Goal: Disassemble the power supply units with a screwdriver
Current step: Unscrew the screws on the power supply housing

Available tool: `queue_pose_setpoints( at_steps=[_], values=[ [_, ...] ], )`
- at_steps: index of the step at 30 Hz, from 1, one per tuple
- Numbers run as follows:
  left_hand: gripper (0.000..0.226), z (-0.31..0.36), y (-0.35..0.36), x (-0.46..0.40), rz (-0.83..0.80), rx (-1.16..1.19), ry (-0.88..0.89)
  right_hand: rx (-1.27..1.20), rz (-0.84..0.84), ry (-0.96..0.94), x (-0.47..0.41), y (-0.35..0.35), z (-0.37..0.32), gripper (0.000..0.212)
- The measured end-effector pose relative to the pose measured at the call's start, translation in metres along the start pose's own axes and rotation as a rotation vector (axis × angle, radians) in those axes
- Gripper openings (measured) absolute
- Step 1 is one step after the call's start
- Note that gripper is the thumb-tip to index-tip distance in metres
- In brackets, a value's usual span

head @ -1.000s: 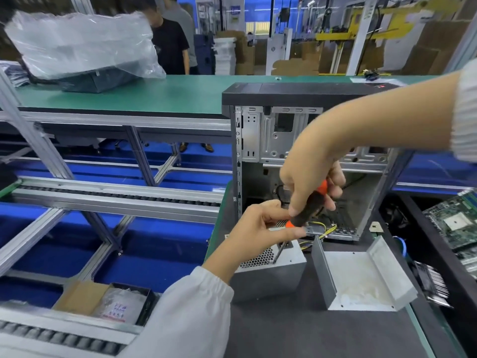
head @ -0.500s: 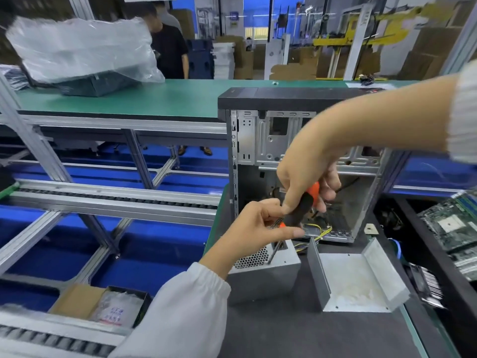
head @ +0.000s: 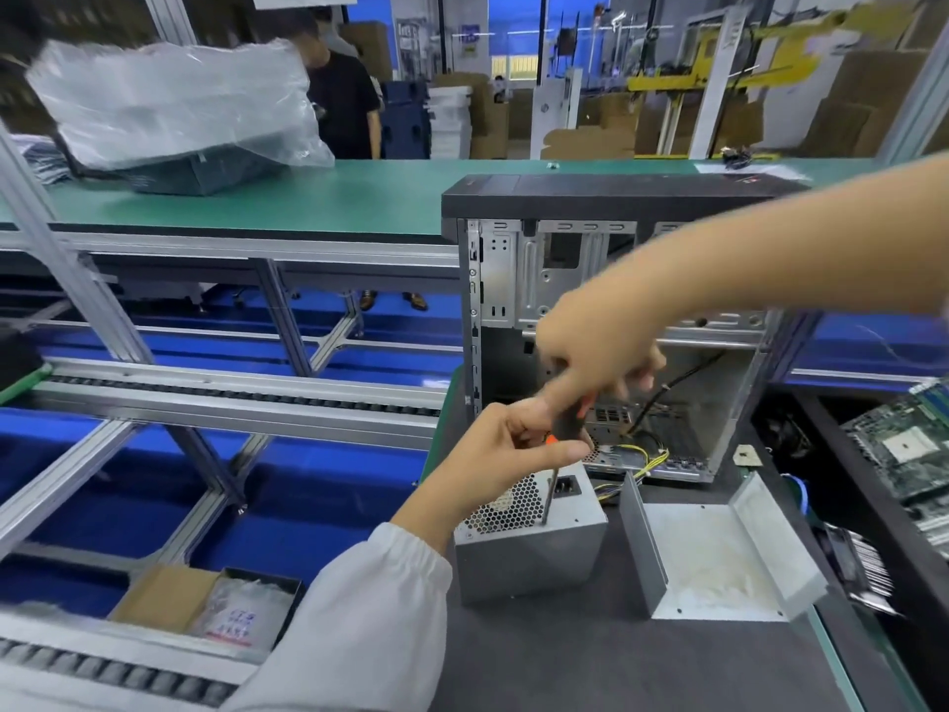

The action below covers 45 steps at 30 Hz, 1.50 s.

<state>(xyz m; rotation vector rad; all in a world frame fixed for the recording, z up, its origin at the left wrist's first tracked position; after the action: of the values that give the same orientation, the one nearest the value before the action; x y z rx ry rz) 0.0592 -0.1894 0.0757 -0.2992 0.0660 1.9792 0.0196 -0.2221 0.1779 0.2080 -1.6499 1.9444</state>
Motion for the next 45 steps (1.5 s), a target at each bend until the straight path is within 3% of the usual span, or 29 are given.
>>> queue_pose_setpoints(
  at_steps=[2, 4, 6, 8, 10, 12, 15, 16, 18, 20, 22, 24, 25, 27, 29, 31, 34, 37, 40, 43, 45],
  values=[
    [0.010, -0.001, 0.004, -0.002, 0.005, -0.034, 0.034, -0.132, -0.143, 0.098, -0.005, 0.003, 0.008, 0.050],
    [0.013, -0.001, 0.005, 0.000, -0.040, 0.001, 0.014, 0.155, -0.094, -0.018, -0.004, 0.002, 0.001, 0.040],
    [0.020, 0.000, 0.001, 0.004, -0.084, 0.082, -0.017, 0.604, 0.169, -0.337, 0.001, 0.004, -0.021, 0.025],
    [0.023, 0.002, -0.002, 0.007, -0.109, 0.117, -0.027, 0.975, 0.588, -0.778, 0.026, 0.007, -0.051, 0.025],
    [0.018, 0.003, -0.003, 0.008, -0.096, 0.085, -0.023, 1.053, 0.775, -0.968, 0.044, 0.009, -0.060, 0.026],
    [0.006, 0.003, -0.001, 0.004, -0.018, 0.021, -0.019, 0.816, 0.605, -0.705, 0.026, -0.002, -0.051, 0.026],
    [0.012, 0.007, 0.010, 0.003, 0.011, -0.075, 0.014, 0.103, -0.044, 0.000, -0.004, 0.008, -0.004, 0.032],
    [0.015, 0.007, 0.014, 0.004, -0.029, -0.100, 0.027, -0.072, -0.227, 0.130, -0.003, 0.017, 0.003, 0.038],
    [0.036, -0.002, 0.009, 0.006, -0.104, -0.226, 0.021, -0.028, -0.274, 0.129, -0.008, 0.020, 0.010, 0.038],
    [0.068, -0.028, -0.012, 0.009, -0.134, -0.574, -0.040, 0.392, -0.076, -0.110, -0.009, 0.013, 0.002, 0.030],
    [0.092, -0.053, -0.029, 0.019, -0.182, -0.967, -0.120, 0.789, 0.297, -0.485, -0.001, 0.009, -0.022, 0.019],
    [0.097, -0.063, -0.030, 0.023, -0.215, -1.095, -0.095, 0.934, 0.683, -0.963, 0.033, 0.012, -0.051, 0.025],
    [0.098, -0.063, -0.029, 0.023, -0.214, -1.105, -0.068, 0.901, 0.748, -1.068, 0.042, 0.012, -0.057, 0.024],
    [0.101, -0.061, -0.027, 0.021, -0.194, -1.104, -0.033, 0.826, 0.714, -0.991, 0.036, 0.009, -0.059, 0.025],
    [0.093, -0.056, -0.023, 0.020, -0.149, -0.969, -0.033, 0.624, 0.516, -0.637, 0.012, 0.002, -0.045, 0.032],
    [0.067, -0.046, -0.014, 0.020, -0.111, -0.670, -0.032, 0.481, 0.315, -0.335, -0.003, -0.001, -0.024, 0.033],
    [0.024, -0.032, -0.006, 0.019, -0.092, -0.351, 0.000, 0.356, 0.155, -0.211, -0.018, 0.000, -0.009, 0.030],
    [0.015, -0.027, -0.006, 0.015, 0.004, -0.339, 0.032, -0.029, -0.184, 0.035, -0.021, 0.013, 0.010, 0.038],
    [0.015, -0.024, -0.004, 0.013, 0.055, -0.377, 0.115, -0.229, -0.470, 0.255, -0.011, 0.027, 0.026, 0.038],
    [0.013, -0.025, -0.005, 0.012, 0.072, -0.356, 0.116, -0.167, -0.511, 0.213, -0.009, 0.030, 0.024, 0.031],
    [0.011, -0.028, -0.005, 0.010, 0.055, -0.316, 0.065, 0.309, -0.236, -0.088, -0.014, 0.022, 0.015, 0.023]
  ],
)
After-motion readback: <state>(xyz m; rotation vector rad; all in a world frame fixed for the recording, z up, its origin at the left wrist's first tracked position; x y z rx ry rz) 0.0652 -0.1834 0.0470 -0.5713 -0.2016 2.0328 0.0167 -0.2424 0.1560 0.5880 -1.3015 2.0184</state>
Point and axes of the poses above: each hand's wrist, its own x-axis away from the middle knuckle, its own y-axis out of the palm, z = x × y, the point moved 8 cm from there along -x, towards the middle knuckle, and after that the axes turned 12 degrees about z, right-handed, at the moved point
